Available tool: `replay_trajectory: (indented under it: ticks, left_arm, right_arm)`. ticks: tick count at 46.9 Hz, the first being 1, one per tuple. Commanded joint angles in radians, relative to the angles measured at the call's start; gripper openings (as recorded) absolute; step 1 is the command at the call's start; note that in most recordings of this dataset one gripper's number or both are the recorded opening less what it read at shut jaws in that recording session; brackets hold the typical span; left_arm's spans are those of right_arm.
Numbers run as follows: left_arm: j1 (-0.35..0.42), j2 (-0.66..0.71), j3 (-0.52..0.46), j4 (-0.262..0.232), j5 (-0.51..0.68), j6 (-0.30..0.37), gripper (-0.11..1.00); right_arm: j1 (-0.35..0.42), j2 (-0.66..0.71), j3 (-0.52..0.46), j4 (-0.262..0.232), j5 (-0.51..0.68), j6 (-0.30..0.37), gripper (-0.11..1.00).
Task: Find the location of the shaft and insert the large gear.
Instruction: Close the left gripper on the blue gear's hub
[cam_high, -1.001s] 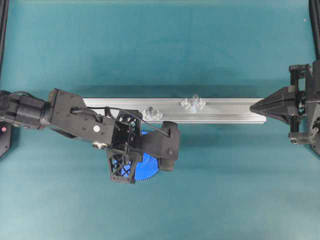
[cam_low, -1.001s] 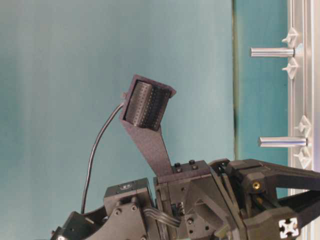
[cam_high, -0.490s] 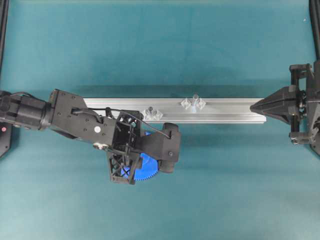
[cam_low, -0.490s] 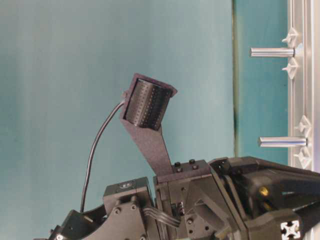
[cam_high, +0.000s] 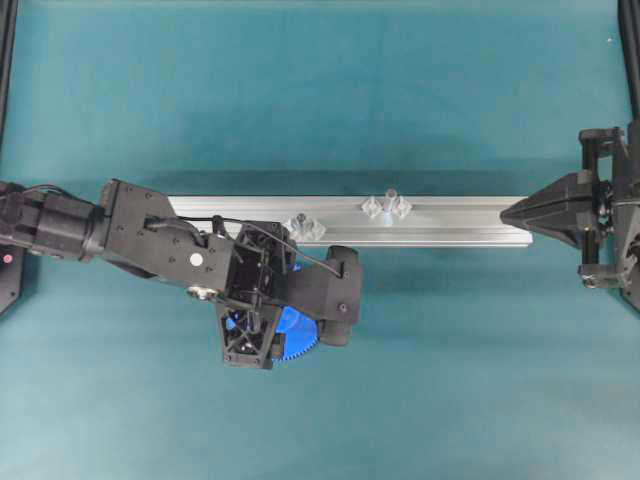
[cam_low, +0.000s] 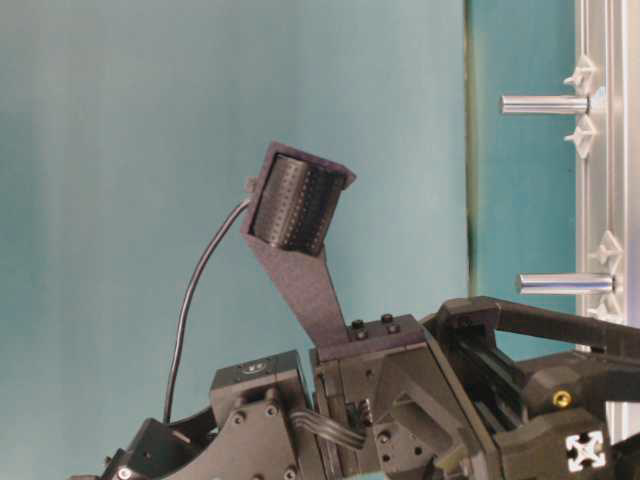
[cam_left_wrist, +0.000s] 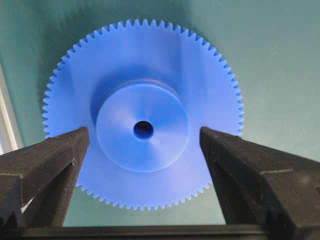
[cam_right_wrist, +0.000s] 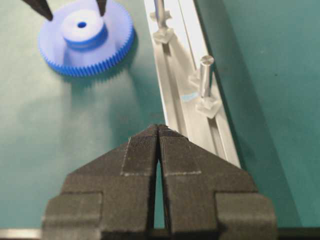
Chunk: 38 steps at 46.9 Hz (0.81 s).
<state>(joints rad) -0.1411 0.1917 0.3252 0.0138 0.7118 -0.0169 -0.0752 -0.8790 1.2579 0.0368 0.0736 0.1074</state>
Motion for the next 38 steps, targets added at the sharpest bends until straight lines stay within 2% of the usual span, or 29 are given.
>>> replay_trajectory:
  ticks: [1,38]
  left_arm:
    - [-0.006,-0.015,-0.018,0.003,-0.005,-0.002,0.94]
    - [-0.002,0.034,-0.02,0.003,-0.018,-0.02,0.94]
  right_arm:
    - [-0.003,0.002,-0.009,0.0,-0.009,0.009,0.01]
    - [-0.003,0.002,-0.008,0.0,-0.009,0.011,0.01]
